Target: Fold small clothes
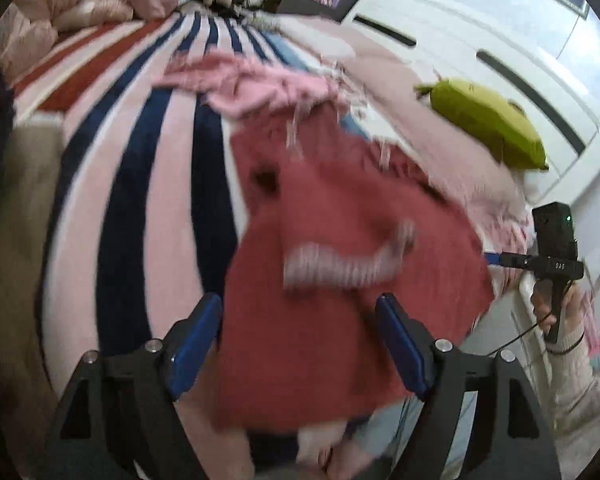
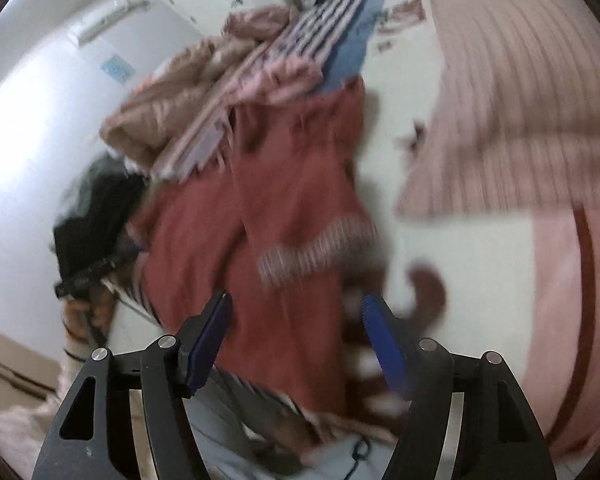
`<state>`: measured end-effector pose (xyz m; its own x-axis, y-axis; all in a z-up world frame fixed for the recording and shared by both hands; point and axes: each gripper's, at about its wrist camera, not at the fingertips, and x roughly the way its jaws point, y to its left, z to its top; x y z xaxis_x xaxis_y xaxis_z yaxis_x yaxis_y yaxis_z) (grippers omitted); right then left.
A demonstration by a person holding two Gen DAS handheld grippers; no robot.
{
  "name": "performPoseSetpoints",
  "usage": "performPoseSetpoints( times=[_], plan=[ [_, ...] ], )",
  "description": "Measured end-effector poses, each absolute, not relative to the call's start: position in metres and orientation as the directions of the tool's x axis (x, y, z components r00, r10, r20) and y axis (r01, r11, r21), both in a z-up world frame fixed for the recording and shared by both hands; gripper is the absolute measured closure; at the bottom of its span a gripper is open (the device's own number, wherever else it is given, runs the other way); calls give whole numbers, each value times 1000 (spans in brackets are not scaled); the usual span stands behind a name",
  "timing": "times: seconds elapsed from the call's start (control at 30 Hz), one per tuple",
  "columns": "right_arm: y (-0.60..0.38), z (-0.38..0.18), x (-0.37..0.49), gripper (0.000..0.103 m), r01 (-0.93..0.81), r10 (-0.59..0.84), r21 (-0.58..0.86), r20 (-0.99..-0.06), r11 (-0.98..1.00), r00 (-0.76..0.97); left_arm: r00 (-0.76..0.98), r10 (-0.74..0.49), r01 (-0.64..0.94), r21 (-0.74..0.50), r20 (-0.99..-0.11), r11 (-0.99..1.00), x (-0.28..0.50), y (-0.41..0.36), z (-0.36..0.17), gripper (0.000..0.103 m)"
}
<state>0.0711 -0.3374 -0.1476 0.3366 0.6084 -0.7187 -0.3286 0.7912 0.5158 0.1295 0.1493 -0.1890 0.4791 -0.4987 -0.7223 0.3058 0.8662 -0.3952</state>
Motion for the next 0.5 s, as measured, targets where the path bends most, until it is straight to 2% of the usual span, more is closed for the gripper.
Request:
performPoseSetpoints(
  times=[0.03,0.1,0.13,0.17,0.2,0.23,0.37,0.5],
  plan=[
    [-334,-153,63,38,-344,601,501,-732,794,321,470,-501,308,-397,-727,865,125,147,-194,27],
    [-329,-158,50,45,-375,597,478,-730,794,333,477,-498,321,-383,-724,866,112,138,-202,29],
    [-326,-159,45,66,-377,599,478,-725,793,340,486,-484,327,-362,-728,873,108,133,-201,41],
    [-325,-160,44,90,-371,598,481,-726,794,339,497,-452,323,-326,-741,889,103,129,-200,63],
    [-322,-161,43,96,-365,597,483,-727,796,339,499,-429,316,-303,-752,899,102,126,-198,75],
    [-319,-160,42,97,-372,595,477,-725,797,347,504,-416,313,-289,-757,905,100,125,-195,94],
    [-315,-141,40,99,-402,652,518,-662,755,370,567,-395,344,-228,-723,911,85,119,-168,99],
    [-309,-101,54,100,-446,691,530,-588,722,420,611,-474,388,-281,-634,878,90,119,-122,99]
  ],
)
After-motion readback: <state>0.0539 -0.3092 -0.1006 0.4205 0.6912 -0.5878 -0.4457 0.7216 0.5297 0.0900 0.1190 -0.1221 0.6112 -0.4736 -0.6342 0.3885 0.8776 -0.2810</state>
